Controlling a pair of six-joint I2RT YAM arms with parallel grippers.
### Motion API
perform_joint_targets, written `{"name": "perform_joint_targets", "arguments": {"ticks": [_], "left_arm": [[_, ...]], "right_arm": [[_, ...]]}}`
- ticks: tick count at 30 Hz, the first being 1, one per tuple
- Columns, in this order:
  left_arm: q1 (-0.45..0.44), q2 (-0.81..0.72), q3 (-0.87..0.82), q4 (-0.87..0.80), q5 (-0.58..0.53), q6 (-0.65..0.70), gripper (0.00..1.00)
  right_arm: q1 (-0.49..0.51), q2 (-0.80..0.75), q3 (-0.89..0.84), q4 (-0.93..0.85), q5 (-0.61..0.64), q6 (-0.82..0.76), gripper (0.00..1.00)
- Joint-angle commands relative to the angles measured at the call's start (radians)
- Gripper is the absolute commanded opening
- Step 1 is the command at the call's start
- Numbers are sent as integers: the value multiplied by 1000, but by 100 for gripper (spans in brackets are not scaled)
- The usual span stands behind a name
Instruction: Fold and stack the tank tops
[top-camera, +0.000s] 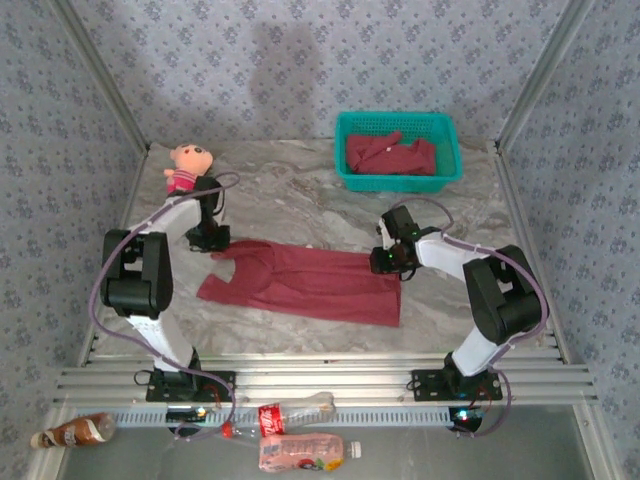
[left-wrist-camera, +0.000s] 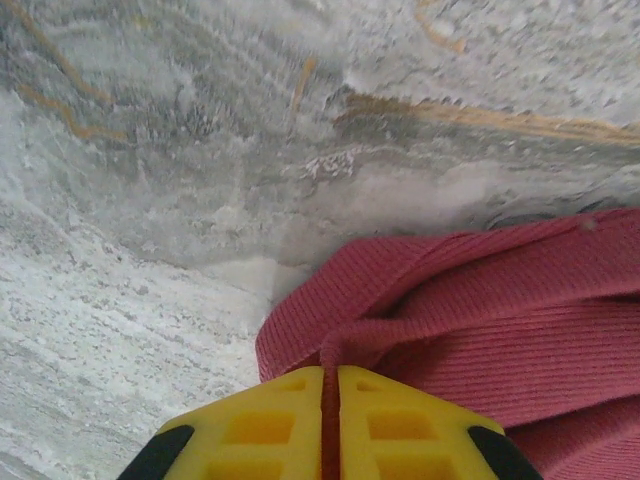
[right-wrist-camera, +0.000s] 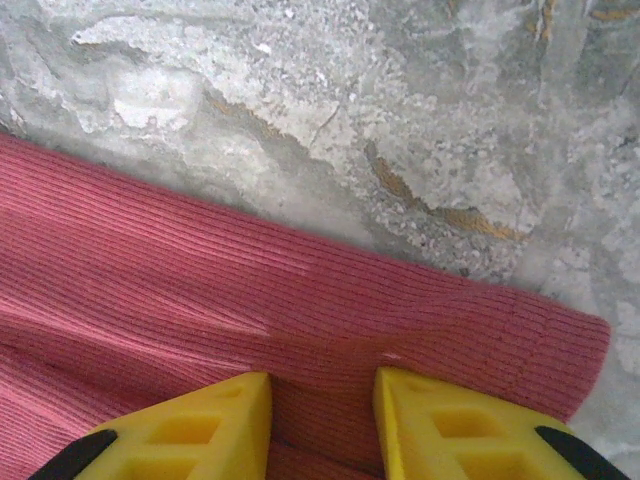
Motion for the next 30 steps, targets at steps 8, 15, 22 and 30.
{"name": "perform_joint_targets", "arguments": {"ticks": [8, 15, 22, 30], "left_arm": [[15, 59, 2, 34, -215, 58, 16], [-33, 138, 71, 41, -350, 86, 29], [-56, 65, 61, -19, -276, 48, 48], [-53, -78, 98, -257, -153, -99, 63]], "right_arm": [[-17, 0, -45, -96, 23, 35, 35], [-13, -22, -47, -88, 16, 28, 35], [-13, -148, -55, -130, -29, 38, 37], [-13, -294, -27, -175, -98, 38, 40]]}}
